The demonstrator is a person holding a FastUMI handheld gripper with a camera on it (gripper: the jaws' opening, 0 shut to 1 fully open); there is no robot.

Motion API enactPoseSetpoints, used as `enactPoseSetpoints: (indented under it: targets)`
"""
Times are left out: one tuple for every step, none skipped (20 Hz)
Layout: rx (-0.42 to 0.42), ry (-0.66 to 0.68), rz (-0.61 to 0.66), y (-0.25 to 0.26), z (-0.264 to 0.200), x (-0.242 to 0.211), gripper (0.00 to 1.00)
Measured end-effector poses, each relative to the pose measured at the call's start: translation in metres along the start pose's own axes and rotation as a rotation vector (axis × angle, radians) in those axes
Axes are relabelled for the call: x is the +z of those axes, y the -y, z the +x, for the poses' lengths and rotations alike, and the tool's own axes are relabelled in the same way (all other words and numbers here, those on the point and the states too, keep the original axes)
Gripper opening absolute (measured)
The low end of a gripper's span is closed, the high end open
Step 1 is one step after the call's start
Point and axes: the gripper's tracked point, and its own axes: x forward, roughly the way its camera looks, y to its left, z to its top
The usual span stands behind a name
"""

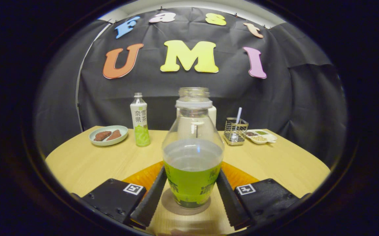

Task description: Take the bottle from table, then pour the juice into the cup, finally place the bottle on the coaster

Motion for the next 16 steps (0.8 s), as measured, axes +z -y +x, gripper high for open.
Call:
enactPoseSetpoints:
  targets:
    - [-0.009,0.010,0.002,0.003,-0.003,0.002,0.93]
    - [-0.007,0.017,0.007,0.004,-0.003,0.002,0.98]
    - [-0.011,0.019,0.020,0.005,-0.006,0.004,1.00]
    - [-0.024,0.029,0.039,0.008,-0.008,0.005,1.00]
    - [-0.016,0.044,0.058,0.007,-0.015,0.008,1.00]
    - [-0.002,0.062,0.072,0.004,-0.018,0.013,1.00]
    - [0.004,0.076,0.071,0.004,-0.024,0.017,1.00]
    - [0.000,0.094,0.065,0.005,-0.029,0.023,1.00]
    - [-0.001,0.115,0.065,0.006,-0.038,0.030,1.00]
    - [0.008,0.134,0.067,0.005,-0.046,0.037,1.00]
    - [0.017,0.147,0.064,0.003,-0.054,0.041,1.00]
    - [0.019,0.154,0.060,0.003,-0.062,0.045,1.00]
    - [0.028,0.162,0.052,0.002,-0.072,0.049,1.00]
    - [0.033,0.170,0.038,0.000,-0.082,0.052,1.00]
    - [0.029,0.185,0.026,0.002,-0.094,0.057,1.00]
    - [0.029,0.209,0.010,0.002,-0.106,0.062,1.00]
